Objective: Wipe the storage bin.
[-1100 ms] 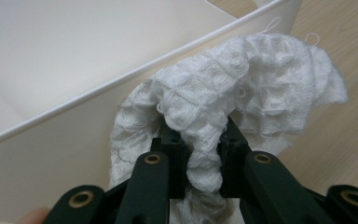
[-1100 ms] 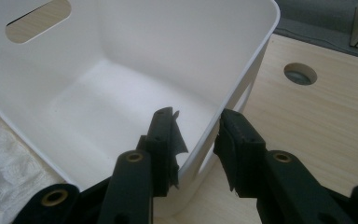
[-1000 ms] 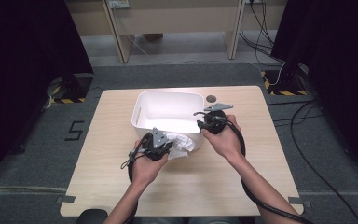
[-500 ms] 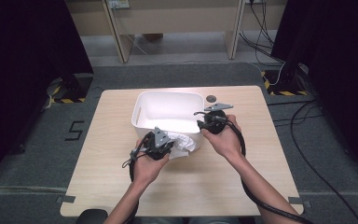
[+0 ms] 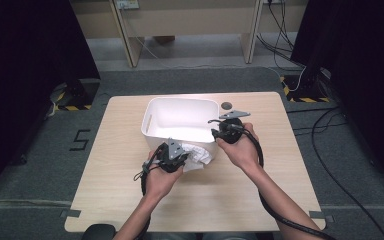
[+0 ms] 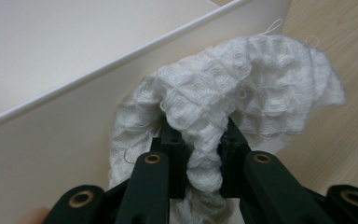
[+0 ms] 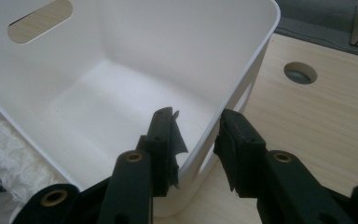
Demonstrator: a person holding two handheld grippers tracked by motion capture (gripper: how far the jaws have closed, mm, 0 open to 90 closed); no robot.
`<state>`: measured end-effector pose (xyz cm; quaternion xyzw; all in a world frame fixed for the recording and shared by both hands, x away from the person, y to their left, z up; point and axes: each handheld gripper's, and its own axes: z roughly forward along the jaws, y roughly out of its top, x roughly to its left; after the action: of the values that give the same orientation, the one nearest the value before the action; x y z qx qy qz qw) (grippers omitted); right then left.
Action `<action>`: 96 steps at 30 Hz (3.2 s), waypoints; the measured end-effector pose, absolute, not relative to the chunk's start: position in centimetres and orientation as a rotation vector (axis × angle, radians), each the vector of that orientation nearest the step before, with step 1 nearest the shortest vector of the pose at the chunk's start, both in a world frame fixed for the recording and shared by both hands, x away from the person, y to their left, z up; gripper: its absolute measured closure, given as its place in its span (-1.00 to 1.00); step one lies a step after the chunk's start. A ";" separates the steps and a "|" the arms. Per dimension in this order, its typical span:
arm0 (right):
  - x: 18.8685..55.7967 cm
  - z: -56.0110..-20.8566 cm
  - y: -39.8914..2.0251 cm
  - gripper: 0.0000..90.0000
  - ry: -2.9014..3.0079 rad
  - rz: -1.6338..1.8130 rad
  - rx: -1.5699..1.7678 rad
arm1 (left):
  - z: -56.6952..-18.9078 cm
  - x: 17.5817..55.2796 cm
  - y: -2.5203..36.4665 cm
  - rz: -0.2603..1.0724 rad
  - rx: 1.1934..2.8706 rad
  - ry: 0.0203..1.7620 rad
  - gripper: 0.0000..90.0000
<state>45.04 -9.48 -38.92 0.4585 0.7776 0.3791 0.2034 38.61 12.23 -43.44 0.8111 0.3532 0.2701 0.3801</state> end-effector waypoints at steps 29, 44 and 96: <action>45.0 -38.9 -9.5 0.48 2.172 1.057 1.275 | -45.0 38.7 11.7 0.654 2.085 0.914 0.71; 44.9 -38.9 -9.4 0.48 2.170 1.055 1.265 | -46.2 39.0 11.3 0.634 2.115 0.913 0.70; 45.1 -39.1 -9.1 0.47 2.142 1.088 1.295 | -47.3 39.8 10.2 0.633 2.176 0.916 0.70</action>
<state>45.13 -9.09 -39.10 0.4644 0.7683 0.3901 0.2046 39.84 10.18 -47.35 0.8367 0.3521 0.2434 0.3415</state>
